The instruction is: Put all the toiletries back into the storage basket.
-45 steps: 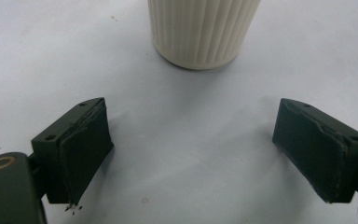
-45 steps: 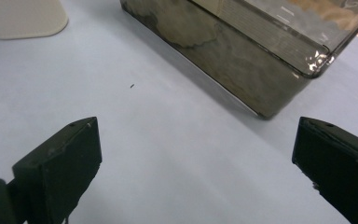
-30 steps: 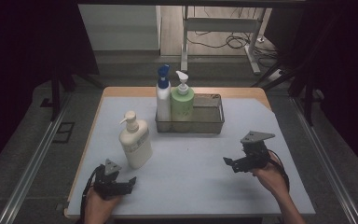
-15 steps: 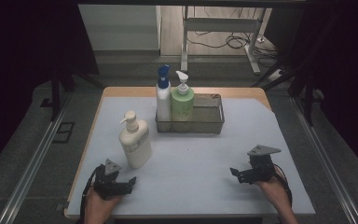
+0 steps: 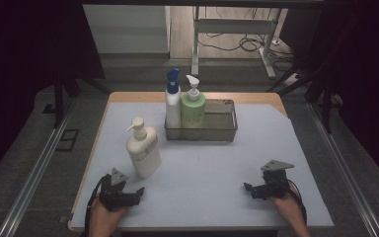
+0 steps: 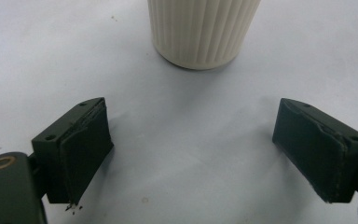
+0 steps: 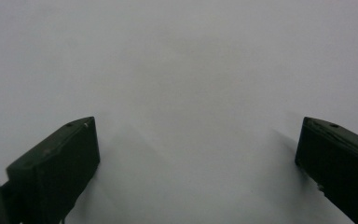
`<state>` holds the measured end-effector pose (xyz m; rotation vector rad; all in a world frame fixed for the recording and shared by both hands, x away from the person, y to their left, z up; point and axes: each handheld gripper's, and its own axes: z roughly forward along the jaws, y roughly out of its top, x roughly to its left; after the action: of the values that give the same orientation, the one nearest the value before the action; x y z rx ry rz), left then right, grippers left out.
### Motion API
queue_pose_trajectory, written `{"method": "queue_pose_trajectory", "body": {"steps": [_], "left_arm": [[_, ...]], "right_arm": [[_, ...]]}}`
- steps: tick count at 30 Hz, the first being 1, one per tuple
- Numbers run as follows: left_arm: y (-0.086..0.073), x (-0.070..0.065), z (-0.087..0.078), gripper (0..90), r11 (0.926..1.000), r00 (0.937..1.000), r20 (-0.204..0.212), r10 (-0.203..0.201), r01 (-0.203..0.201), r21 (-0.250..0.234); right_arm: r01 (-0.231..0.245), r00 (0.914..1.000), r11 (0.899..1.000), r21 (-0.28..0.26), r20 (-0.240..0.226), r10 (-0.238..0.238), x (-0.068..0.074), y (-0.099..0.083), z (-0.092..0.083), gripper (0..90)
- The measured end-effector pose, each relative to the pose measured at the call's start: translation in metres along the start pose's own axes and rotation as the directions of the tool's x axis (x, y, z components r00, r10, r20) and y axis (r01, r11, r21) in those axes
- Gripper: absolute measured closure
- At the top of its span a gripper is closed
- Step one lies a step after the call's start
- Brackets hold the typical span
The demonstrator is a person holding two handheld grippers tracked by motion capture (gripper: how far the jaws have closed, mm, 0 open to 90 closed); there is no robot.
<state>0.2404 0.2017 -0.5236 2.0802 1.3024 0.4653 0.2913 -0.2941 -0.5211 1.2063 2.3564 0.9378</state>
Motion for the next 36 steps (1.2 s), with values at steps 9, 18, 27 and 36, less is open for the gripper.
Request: {"method": "queue_pose_trajectory", "body": {"steps": [9, 18, 27, 36], "left_arm": [[0.005, 0.007, -0.004, 20.4, 0.9999, 0.9999, 0.004, -0.011, 0.011, 0.013], [0.012, 0.020, -0.006, 48.5, 0.9991, 0.9983, 0.043, -0.040, 0.039, 0.017], [0.031, 0.037, 0.000, 80.5, 0.9991, 0.9981, 0.051, -0.036, 0.035, 0.026], [0.053, 0.049, 0.017, 89.4, 0.9999, 0.9977, 0.068, 0.000, -0.001, 0.016]], "right_arm": [[-0.001, 1.0000, 1.000, -0.003, 0.000, 0.001, 0.000, -0.001, 0.000, 0.0], [0.000, 1.0000, 1.000, -0.005, 0.000, 0.000, 0.000, -0.001, 0.000, 0.0], [-0.001, 1.0000, 1.000, -0.006, 0.000, 0.001, 0.000, -0.001, 0.000, 0.0], [-0.001, 1.0000, 1.000, -0.007, 0.000, 0.001, 0.000, -0.001, 0.000, 0.0]]}}
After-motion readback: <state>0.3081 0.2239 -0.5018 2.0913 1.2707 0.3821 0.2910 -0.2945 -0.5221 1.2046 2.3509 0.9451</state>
